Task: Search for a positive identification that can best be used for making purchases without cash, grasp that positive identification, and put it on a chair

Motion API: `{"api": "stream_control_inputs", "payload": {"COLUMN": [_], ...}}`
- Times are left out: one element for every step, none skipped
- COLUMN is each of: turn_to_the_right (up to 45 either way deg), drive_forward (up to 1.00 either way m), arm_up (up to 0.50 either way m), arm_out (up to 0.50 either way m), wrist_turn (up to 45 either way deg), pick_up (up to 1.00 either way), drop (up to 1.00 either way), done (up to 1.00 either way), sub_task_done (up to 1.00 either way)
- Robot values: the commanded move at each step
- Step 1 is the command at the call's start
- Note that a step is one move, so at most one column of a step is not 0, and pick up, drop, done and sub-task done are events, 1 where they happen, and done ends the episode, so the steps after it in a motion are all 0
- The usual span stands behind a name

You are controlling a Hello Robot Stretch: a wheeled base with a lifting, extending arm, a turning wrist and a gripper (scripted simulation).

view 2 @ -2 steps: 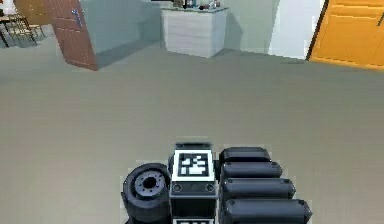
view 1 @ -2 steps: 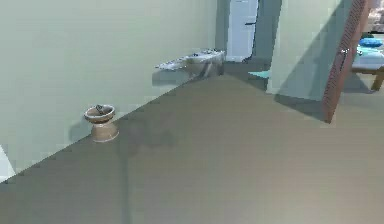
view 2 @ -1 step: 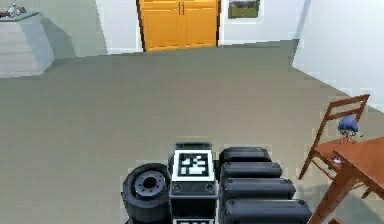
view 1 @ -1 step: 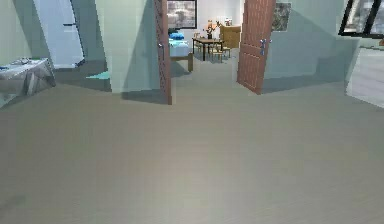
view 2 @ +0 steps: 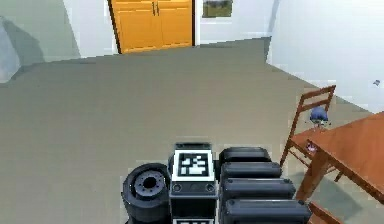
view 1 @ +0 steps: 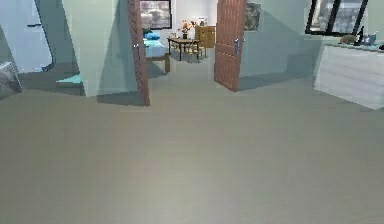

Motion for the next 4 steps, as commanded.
{"api": "stream_control_inputs", "payload": {"turn_to_the_right": [-45.0,-45.0,-45.0,-15.0], "drive_forward": [0.00,0.00,0.00,0.00], "arm_up": [0.00,0.00,0.00,0.00], "arm_out": [0.00,0.00,0.00,0.00], "wrist_turn": [0.0,0.0,0.0,0.0], "pick_up": [0.00,0.00,0.00,0.00], "drop": [0.00,0.00,0.00,0.00], "done": [0.00,0.00,0.00,0.00], "sub_task_done": [0.00,0.00,0.00,0.00]}}
